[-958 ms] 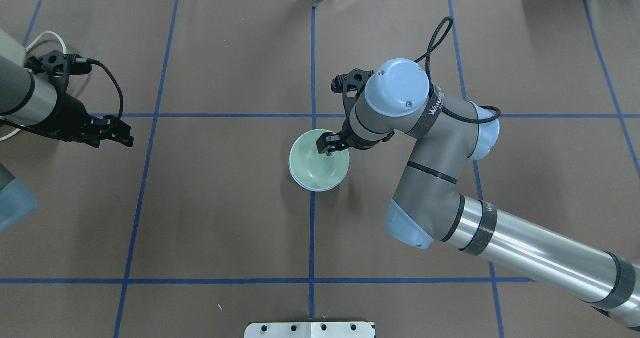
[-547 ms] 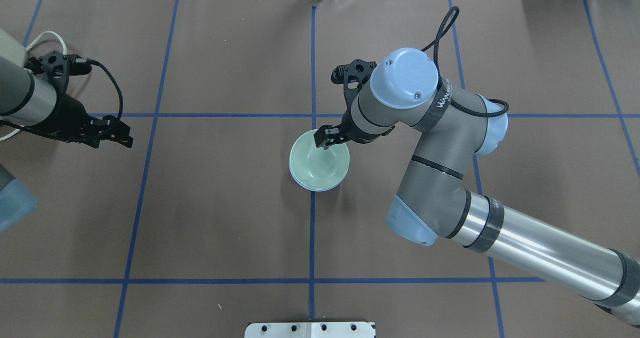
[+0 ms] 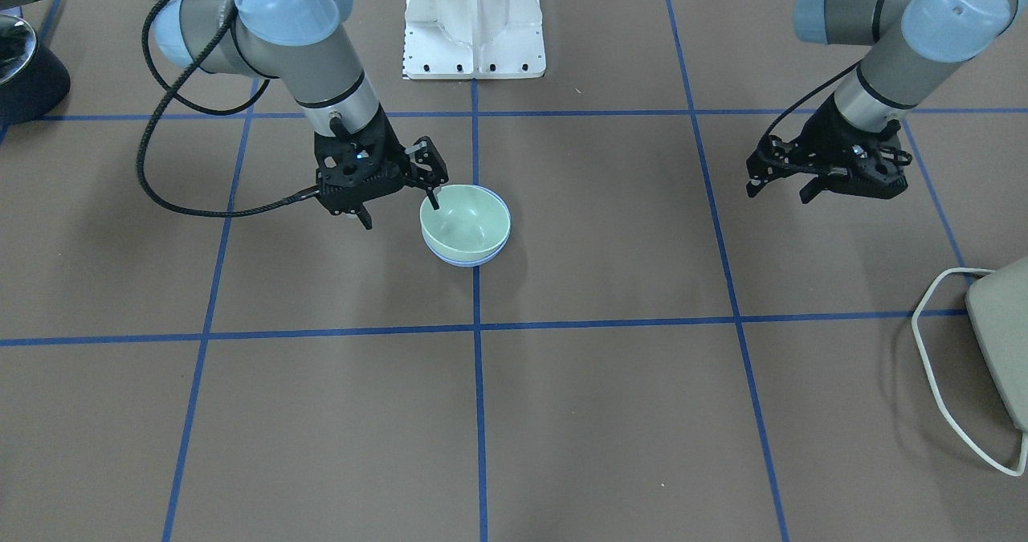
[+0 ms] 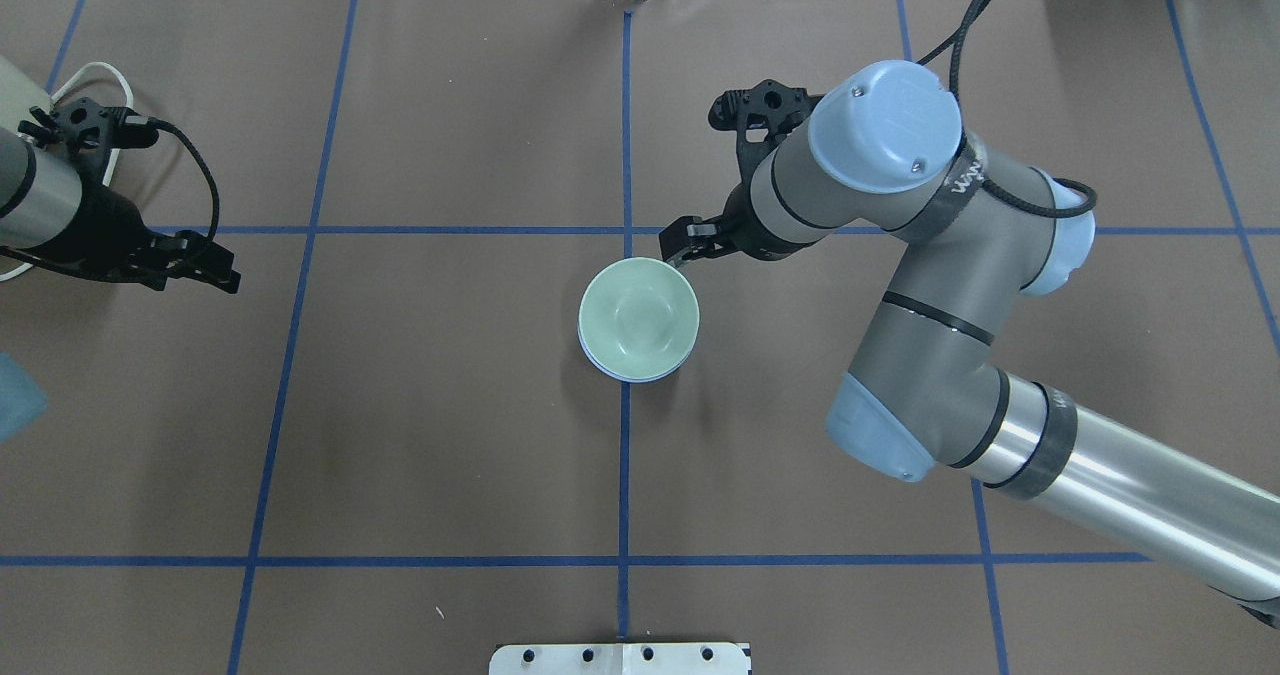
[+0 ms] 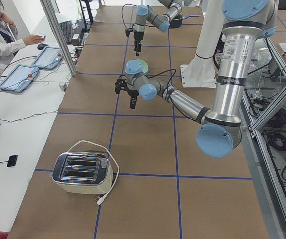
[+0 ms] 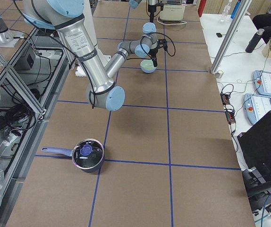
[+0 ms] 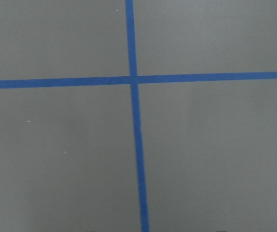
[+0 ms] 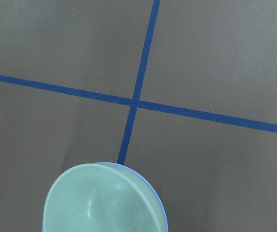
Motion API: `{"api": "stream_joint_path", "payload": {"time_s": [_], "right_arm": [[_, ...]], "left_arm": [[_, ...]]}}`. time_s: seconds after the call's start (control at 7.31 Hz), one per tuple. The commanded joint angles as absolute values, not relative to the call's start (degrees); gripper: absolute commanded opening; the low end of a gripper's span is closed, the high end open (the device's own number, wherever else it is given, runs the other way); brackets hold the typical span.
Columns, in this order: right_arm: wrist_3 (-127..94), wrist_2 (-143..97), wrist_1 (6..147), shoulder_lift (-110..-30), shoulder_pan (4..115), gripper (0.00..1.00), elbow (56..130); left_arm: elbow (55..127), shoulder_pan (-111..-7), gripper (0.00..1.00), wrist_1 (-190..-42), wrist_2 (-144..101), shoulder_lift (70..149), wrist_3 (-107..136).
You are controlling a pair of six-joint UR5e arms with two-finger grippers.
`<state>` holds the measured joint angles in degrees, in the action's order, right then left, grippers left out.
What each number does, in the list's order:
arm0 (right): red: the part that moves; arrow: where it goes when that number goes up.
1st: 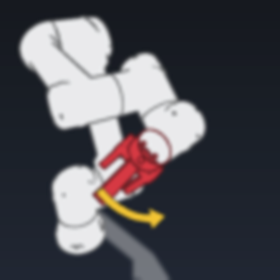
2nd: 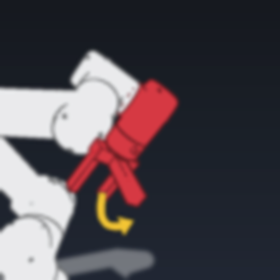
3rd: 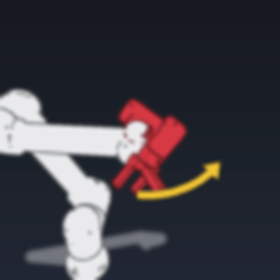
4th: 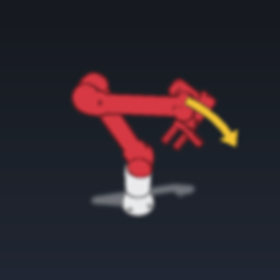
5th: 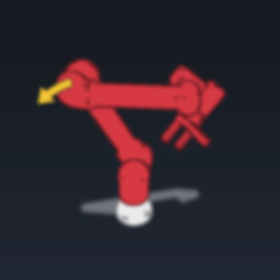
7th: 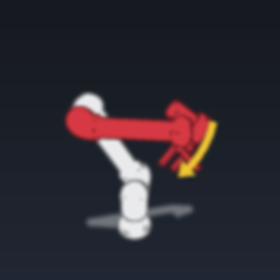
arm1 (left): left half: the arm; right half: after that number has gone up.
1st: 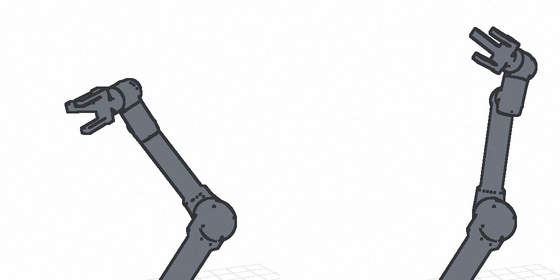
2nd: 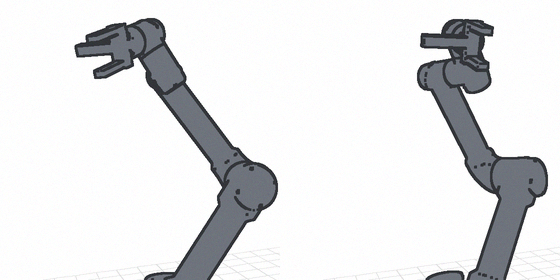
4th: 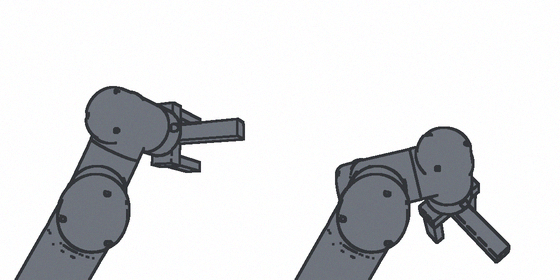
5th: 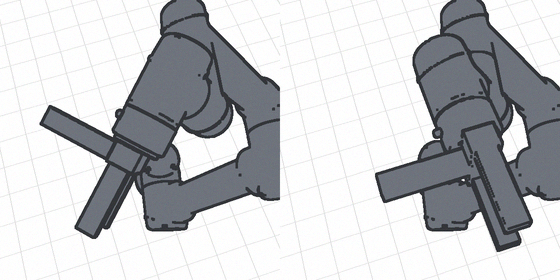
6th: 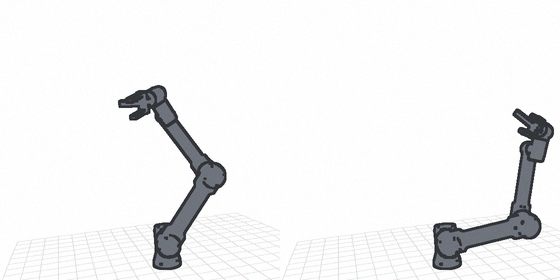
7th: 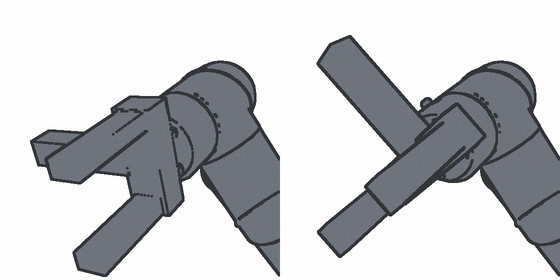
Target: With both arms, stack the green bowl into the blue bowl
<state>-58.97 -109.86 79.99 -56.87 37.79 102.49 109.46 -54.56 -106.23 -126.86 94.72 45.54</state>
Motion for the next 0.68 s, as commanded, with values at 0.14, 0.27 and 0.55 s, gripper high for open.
{"api": "stream_joint_path", "payload": {"time_s": [0.14,0.27,0.55], "right_arm": [[-58.28,-113.01,80.16,-63.17,43.57,1.0,104.85],[-57.92,-114.85,80.16,-65.46,46.2,1.0,105.2],[-46.56,-123.01,80.51,-73.78,54.71,1.0,107.56]], "left_arm": [[107.77,-64.31,0.98,-106.0,-131.91,89.92,31.17],[106.71,-66.77,0.98,-104.69,-132.01,89.22,26.42],[106.7,-71.6,0.98,-96.99,-131.92,89.03,16.13]]}}
